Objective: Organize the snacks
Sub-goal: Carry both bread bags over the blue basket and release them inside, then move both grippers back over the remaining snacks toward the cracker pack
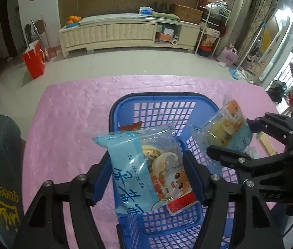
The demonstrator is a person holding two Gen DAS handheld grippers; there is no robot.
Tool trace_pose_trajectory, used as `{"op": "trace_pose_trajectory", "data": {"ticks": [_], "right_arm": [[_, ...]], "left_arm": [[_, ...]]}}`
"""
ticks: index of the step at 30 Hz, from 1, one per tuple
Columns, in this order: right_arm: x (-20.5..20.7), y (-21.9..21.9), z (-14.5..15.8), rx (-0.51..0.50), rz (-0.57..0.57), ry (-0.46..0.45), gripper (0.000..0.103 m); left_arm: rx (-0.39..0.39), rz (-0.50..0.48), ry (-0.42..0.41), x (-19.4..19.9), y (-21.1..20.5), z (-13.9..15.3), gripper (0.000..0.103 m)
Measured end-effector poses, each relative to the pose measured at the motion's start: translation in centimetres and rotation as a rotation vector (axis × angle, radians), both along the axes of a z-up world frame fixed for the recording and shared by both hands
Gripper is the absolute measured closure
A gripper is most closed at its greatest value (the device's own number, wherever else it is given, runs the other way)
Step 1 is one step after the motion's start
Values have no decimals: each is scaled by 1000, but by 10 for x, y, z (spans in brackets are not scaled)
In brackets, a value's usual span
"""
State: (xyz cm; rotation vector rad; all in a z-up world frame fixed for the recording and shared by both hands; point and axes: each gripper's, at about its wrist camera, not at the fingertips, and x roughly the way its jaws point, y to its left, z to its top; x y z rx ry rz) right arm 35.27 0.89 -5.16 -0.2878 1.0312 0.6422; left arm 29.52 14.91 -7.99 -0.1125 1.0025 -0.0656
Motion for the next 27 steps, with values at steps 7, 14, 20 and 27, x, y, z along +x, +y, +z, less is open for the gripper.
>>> {"op": "trace_pose_trajectory", "data": {"ticks": [7, 14, 20, 27], "right_arm": [[1, -3, 3, -10, -9, -11, 20], [-3, -17, 20, 32, -54, -13, 12], [-19, -32, 41, 41, -61, -45, 12], [-45, -63, 67, 58, -95, -81, 12]], "left_arm": [[35, 12, -15, -4, -4, 3, 26], [70, 26, -51, -14, -4, 17, 24], [65, 25, -76, -29, -12, 37, 24], [59, -2, -110, -55, -36, 59, 24]]}}
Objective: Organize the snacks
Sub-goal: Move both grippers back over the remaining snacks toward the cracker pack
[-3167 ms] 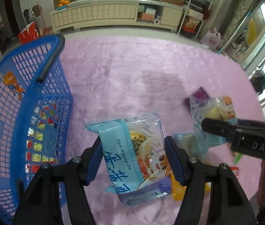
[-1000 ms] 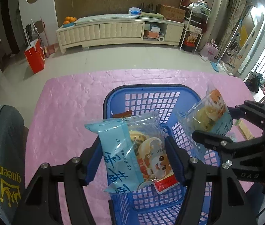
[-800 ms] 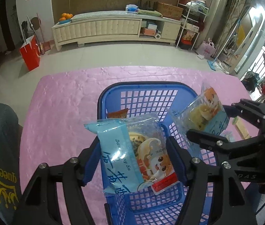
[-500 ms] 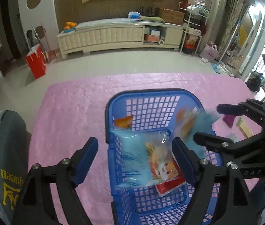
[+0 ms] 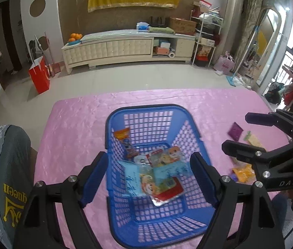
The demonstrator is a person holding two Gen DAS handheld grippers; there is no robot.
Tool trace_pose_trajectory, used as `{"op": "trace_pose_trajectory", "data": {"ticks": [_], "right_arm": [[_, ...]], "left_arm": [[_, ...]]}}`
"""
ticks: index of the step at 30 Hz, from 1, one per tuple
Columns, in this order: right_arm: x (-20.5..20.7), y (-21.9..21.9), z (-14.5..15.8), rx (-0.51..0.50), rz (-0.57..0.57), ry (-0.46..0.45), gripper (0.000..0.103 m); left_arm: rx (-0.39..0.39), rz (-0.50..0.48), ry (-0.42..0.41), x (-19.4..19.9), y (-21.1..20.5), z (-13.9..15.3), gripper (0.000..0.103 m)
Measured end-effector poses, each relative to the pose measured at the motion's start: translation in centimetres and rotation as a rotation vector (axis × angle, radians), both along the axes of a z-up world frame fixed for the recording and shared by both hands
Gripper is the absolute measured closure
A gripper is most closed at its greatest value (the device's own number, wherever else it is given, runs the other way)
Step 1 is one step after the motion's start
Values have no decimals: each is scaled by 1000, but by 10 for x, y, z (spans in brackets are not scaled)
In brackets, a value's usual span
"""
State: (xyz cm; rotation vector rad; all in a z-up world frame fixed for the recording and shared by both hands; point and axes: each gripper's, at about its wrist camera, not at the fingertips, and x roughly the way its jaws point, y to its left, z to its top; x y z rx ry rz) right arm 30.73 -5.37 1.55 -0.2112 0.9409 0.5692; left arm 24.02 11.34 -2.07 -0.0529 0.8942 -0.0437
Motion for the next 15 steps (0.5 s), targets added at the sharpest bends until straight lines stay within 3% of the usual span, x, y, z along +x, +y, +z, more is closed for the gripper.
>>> {"op": "trace_pose_trajectory", "data": {"ticks": [7, 15], "right_arm": [[-25, -48, 15, 5, -59, -30, 12], [-42, -106, 9, -7, -154, -25, 12]], "left_arm": [[3, -65, -24, -24, -47, 15, 24], [8, -160, -19, -33, -107, 13, 24]]}}
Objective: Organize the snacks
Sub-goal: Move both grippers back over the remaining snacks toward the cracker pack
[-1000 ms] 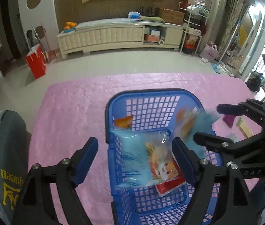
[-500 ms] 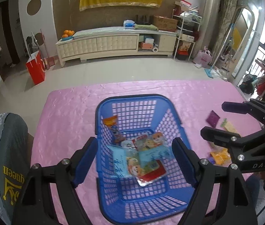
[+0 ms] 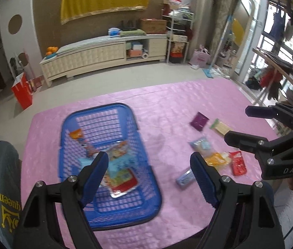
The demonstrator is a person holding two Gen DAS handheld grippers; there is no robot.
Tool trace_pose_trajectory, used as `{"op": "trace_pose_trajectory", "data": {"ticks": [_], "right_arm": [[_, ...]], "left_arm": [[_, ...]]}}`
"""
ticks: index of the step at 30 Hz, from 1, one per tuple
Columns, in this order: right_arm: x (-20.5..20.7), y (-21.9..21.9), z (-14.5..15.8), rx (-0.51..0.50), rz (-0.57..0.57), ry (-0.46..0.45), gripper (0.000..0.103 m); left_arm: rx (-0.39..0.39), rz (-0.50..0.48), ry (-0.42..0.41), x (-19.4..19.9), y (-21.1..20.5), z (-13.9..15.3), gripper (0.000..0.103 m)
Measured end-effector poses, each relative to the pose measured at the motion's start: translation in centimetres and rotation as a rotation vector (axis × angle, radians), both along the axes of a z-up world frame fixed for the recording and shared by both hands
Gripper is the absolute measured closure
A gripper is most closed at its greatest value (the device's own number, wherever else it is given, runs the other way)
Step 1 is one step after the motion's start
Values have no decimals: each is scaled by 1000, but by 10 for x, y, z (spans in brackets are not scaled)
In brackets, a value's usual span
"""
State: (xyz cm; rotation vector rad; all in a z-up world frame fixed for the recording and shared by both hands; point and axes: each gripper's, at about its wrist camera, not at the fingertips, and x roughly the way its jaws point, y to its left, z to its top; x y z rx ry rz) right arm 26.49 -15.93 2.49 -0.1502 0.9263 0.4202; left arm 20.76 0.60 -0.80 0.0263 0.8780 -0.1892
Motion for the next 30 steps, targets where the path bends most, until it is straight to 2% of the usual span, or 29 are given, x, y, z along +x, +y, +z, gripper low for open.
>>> {"op": "trace_pose_trajectory", "data": {"ticks": [7, 14, 22, 30], "right_arm": [[-2, -52, -17, -2, -70, 31, 12], [2, -91, -36, -1, -117, 59, 12], [21, -136, -69, 7, -140, 118, 12], [50, -169, -104, 2, -158, 177, 12]], "left_arm": [[8, -71, 26, 0, -48, -11, 24], [18, -96, 75, 7, -83, -29, 24], [3, -66, 148, 26, -116, -53, 24], [-17, -12, 234, 60, -146, -88, 24]]}}
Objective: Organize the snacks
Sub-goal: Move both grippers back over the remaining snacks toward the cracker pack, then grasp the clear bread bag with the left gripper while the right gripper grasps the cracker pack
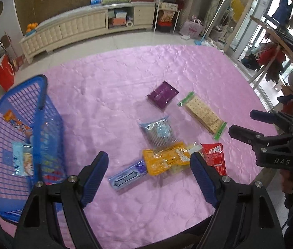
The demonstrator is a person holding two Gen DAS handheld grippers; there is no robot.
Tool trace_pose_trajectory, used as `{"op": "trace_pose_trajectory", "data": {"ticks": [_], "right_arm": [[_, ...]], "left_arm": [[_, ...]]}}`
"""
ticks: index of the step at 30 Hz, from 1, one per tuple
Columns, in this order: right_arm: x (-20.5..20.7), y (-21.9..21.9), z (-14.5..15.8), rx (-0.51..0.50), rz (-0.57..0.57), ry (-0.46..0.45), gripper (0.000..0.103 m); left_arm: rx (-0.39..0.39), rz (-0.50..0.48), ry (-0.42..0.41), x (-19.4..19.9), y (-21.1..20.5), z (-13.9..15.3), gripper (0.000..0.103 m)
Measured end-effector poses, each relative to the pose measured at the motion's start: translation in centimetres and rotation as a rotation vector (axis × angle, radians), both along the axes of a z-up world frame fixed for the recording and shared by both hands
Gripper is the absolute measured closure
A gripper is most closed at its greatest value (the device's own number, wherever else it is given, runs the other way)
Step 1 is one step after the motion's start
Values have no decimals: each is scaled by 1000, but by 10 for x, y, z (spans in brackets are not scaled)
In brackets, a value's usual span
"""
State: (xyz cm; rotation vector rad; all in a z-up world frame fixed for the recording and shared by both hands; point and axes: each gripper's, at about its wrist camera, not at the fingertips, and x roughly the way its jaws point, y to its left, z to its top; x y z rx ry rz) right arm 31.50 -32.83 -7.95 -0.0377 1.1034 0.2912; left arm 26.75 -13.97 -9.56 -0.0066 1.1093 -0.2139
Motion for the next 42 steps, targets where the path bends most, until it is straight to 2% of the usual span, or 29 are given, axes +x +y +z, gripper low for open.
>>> {"op": "trace_pose_trajectory", "data": {"ticks": [6, 16, 24, 29, 31, 34, 35, 37, 42], "right_arm": [[19, -17, -24, 13, -5, 22, 12], [51, -24, -66, -27, 26, 81, 12], [63, -22, -86, -84, 49, 95, 12], [66, -26, -91, -37, 53, 117, 12], [64, -26, -92, -46, 61, 113, 12], [61, -17, -93, -48, 87, 106, 12], [62, -14, -95, -53, 95, 103, 12], [58, -8, -95, -90, 106, 88, 17], [47, 3, -95, -138, 136, 42, 38]], "left_arm": [[11, 8, 49, 23, -16, -24, 24], [19, -4, 149, 65, -35, -79, 24], [35, -4, 186, 85, -46, -109, 24], [47, -12, 213, 94, -50, -123, 24], [57, -14, 213, 96, -53, -125, 34], [29, -1, 234, 100, -53, -129, 43], [23, 4, 236, 101, -54, -131, 43], [30, 1, 234, 103, -60, -134, 46], [57, -21, 222, 104, -64, -137, 50]]}}
